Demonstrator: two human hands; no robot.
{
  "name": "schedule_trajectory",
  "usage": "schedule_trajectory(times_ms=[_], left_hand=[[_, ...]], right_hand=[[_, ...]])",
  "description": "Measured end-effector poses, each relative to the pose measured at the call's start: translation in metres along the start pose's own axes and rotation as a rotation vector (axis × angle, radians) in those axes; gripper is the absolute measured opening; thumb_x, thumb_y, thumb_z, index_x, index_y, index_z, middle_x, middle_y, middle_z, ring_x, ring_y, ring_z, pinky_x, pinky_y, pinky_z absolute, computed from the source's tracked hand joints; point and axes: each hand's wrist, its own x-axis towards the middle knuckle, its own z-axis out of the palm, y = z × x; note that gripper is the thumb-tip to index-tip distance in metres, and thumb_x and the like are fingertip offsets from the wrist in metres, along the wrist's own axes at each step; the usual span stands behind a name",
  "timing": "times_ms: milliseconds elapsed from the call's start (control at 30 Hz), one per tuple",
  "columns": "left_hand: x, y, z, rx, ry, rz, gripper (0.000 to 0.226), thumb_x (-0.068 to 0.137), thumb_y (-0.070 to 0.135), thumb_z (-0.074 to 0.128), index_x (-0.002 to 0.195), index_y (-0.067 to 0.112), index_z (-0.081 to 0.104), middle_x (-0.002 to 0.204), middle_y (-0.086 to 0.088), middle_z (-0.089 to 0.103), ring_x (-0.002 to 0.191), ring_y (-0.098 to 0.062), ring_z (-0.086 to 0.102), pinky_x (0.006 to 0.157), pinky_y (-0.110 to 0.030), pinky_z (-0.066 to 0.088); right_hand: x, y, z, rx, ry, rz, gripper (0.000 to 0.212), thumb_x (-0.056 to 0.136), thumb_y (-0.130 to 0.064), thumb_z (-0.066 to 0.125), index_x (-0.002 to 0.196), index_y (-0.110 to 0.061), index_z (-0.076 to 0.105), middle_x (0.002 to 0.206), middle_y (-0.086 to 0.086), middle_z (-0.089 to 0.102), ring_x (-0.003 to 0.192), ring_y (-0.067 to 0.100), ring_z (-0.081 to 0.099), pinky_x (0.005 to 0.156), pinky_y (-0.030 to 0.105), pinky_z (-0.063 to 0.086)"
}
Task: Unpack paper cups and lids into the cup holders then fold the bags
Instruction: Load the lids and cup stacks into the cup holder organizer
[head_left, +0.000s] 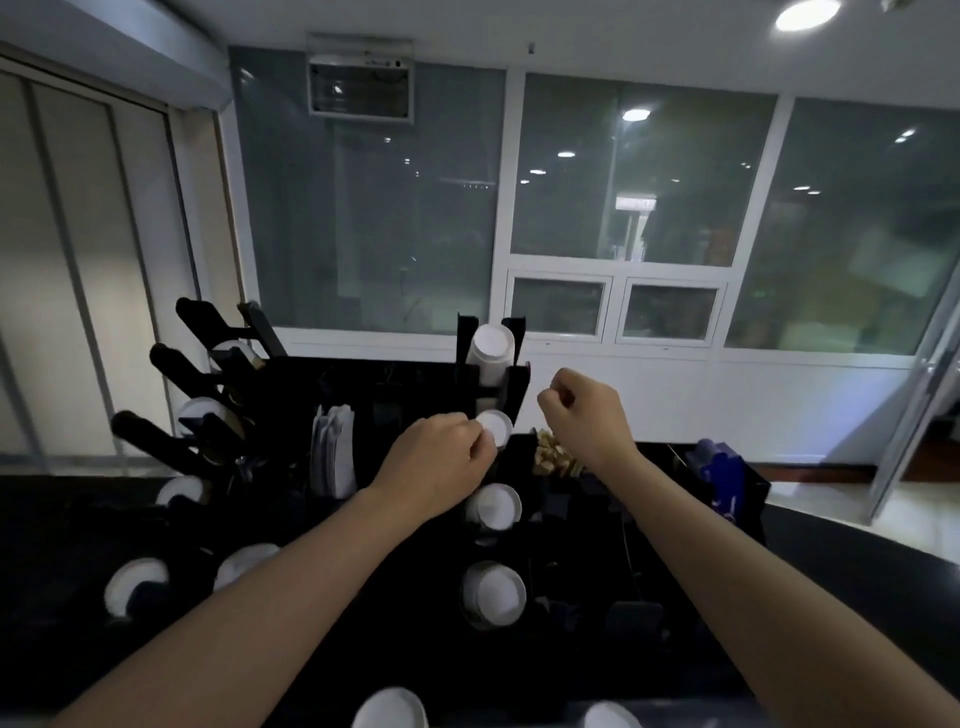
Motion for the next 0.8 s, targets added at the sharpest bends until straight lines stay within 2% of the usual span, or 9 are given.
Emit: schedule_trajectory(times_ms=[133,200,400,500,567,667,700,767,800], left_hand=[[-0.063,0.048,-0.014,-0.073,-0.107,0.018,0.044,0.098,0.039,0.035,0.063,0.015,0.045,0.063,0.004,0.048,0.060,-0.018,0.050,0.058,-0.029,0.026],[-0.096,0.073,-0.016,-0.142,-0.157,0.013,0.046,0.095,0.039,0.030,0.062,0.010,0.046,0.062,0.000,0.051,0.057,-0.020,0.049,0.059,-0.029,0.027],[-0.200,0.122,0.022,-0.178,-0.123,0.106,0.033,0.086,0.022,0.048,0.054,0.012,0.050,0.056,-0.002,0.052,0.052,-0.021,0.052,0.056,-0.028,0.039],[-0.245,0.129,0.057,-0.193,-0.213,0.038,0.037,0.094,0.029,0.046,0.060,0.016,0.053,0.063,0.001,0.054,0.061,-0.015,0.055,0.063,-0.025,0.040],[-0.269,0.124,0.084,-0.253,-0.357,-0.102,0.037,0.102,0.035,0.041,0.070,0.020,0.053,0.074,0.001,0.055,0.074,-0.016,0.055,0.070,-0.031,0.043],[-0.295,0.116,0.116,-0.325,-0.585,-0.392,0.016,0.101,0.040,0.047,0.094,0.027,0.053,0.097,0.008,0.057,0.091,-0.010,0.057,0.082,-0.034,0.047],[-0.300,0.116,0.123,-0.304,-0.671,-0.471,0.021,0.099,0.041,0.051,0.113,0.026,0.054,0.114,0.005,0.059,0.105,-0.013,0.059,0.091,-0.033,0.048],[-0.303,0.120,0.136,-0.350,-0.797,-0.598,0.063,0.094,0.041,0.060,0.148,0.019,0.035,0.149,-0.001,0.045,0.134,-0.021,0.048,0.107,-0.029,0.038],[-0.301,0.124,0.139,-0.421,-0.826,-0.641,0.078,0.090,0.041,0.064,0.155,0.019,0.026,0.158,-0.001,0.037,0.141,-0.021,0.042,0.112,-0.029,0.034]], right_hand=[[-0.075,0.011,-0.035,0.084,-0.084,0.011,0.027,0.086,-0.025,0.055,0.062,-0.017,0.046,0.055,-0.003,0.049,0.056,0.011,0.042,0.056,0.036,0.039],[-0.114,0.021,-0.050,0.175,-0.123,0.028,0.028,0.086,-0.022,0.053,0.059,-0.021,0.043,0.051,-0.009,0.043,0.051,0.005,0.037,0.050,0.026,0.032],[-0.226,0.074,-0.067,0.269,-0.239,0.193,0.025,0.092,-0.004,0.052,0.067,-0.008,0.047,0.053,-0.008,0.043,0.049,0.005,0.037,0.046,0.023,0.030],[-0.269,0.100,-0.064,0.318,-0.273,0.245,0.026,0.098,-0.011,0.058,0.078,-0.027,0.056,0.068,-0.010,0.055,0.060,0.004,0.049,0.056,0.020,0.041],[-0.292,0.114,-0.056,0.375,-0.363,0.325,0.021,0.093,-0.026,0.071,0.105,-0.036,0.058,0.098,-0.015,0.063,0.090,0.005,0.063,0.079,0.019,0.050],[-0.315,0.130,-0.031,0.375,-0.609,0.373,0.088,0.076,-0.050,0.084,0.145,-0.042,0.030,0.139,-0.028,0.046,0.127,-0.006,0.048,0.105,0.023,0.042],[-0.321,0.131,-0.019,0.393,-0.661,0.368,0.095,0.074,-0.051,0.085,0.147,-0.047,0.024,0.139,-0.033,0.044,0.128,-0.008,0.046,0.105,0.022,0.043],[-0.330,0.132,0.003,0.398,-0.670,0.382,0.094,0.072,-0.045,0.087,0.141,-0.055,0.023,0.132,-0.036,0.047,0.123,-0.009,0.050,0.097,0.017,0.047],[-0.333,0.132,0.011,0.391,-0.641,0.401,0.091,0.072,-0.044,0.087,0.138,-0.057,0.026,0.129,-0.034,0.051,0.121,-0.008,0.052,0.093,0.016,0.048]])
